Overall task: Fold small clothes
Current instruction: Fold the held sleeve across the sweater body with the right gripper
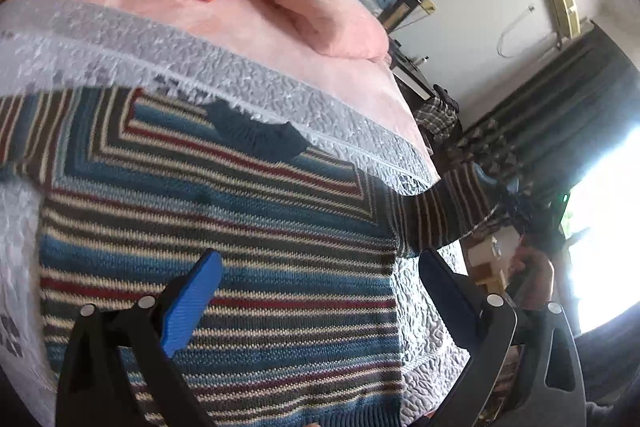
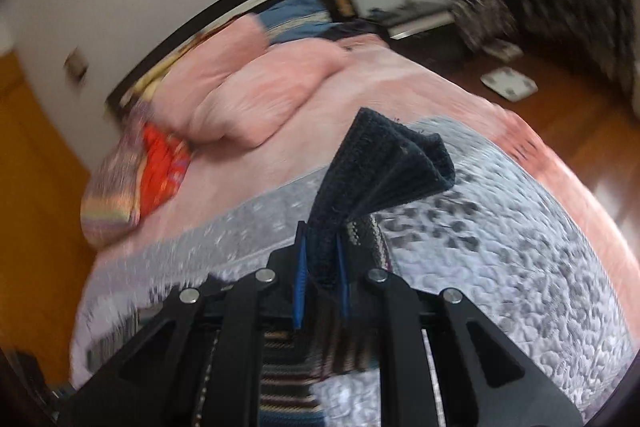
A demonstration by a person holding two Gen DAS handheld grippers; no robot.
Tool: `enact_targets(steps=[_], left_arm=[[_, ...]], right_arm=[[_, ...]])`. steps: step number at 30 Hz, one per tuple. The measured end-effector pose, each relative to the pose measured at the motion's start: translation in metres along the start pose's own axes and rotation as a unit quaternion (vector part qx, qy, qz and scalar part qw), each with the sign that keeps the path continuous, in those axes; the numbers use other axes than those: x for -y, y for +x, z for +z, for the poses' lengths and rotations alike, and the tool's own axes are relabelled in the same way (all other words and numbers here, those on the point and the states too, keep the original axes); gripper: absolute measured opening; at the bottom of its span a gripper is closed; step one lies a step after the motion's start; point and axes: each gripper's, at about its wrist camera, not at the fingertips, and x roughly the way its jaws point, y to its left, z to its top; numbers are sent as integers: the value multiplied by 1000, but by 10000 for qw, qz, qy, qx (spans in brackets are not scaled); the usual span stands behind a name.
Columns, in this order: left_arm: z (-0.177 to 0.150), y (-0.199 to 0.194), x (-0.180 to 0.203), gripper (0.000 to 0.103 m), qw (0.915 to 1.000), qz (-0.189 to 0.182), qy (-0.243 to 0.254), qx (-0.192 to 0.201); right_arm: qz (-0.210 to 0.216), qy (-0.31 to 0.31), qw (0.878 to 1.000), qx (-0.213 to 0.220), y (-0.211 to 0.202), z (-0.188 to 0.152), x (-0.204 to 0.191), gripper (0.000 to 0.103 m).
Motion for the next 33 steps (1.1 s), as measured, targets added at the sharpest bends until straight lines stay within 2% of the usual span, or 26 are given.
enact_targets(steps=[4, 8, 15, 18, 21, 22, 24, 26, 28, 29, 30, 31, 33], left_arm=[[11, 9, 7, 99, 9996, 96, 200, -192], [25, 22, 1, 99, 9992, 150, 259, -274], [41, 62, -15, 99, 9970, -227, 118, -734], [47, 79, -29, 99, 9936, -634, -274, -892], [54, 98, -43, 99, 9881, -929, -756, -963], [55, 105, -49, 99, 9855, -1032, -921, -985], [57, 118, -55, 99, 9807, -1200, -1169, -1009], [56, 136, -59, 99, 9734, -1428, -1417, -1097], [52, 158, -60, 99, 9669, -1531, -1620, -1238], [49, 169, -59, 99, 9661, -1486, -1642, -1326], [46, 179, -58, 99, 9677, -1320, -1629, -1401], [42, 191, -58, 99, 9701, -996, -1623, -1502], [33, 207, -58, 99, 9667, -897, -1751, -1637]], right_arm=[[-29, -819, 9965, -144, 18, -23, -70, 12], [-226, -1809, 9825, -376, 52, -68, -133, 12], [-630, -2950, 9492, -899, 124, -155, -202, 12], [-722, -3267, 9371, -992, 145, -183, -214, 12], [-764, -3505, 9261, -1170, 163, -206, -220, 21], [-673, -3492, 9257, -1288, 166, -212, -218, 32], [-389, -3373, 9301, -1404, 161, -218, -215, 49], [-324, -3267, 9355, -1307, 147, -220, -207, 60], [-309, -2947, 9470, -1236, 127, -220, -194, 62], [-293, -2603, 9575, -1208, 114, -218, -183, 62], [-273, -2281, 9660, -1188, 103, -219, -172, 62], [-244, -2023, 9721, -1165, 93, -220, -164, 62], [-211, -1561, 9820, -1045, 74, -227, -149, 62]])
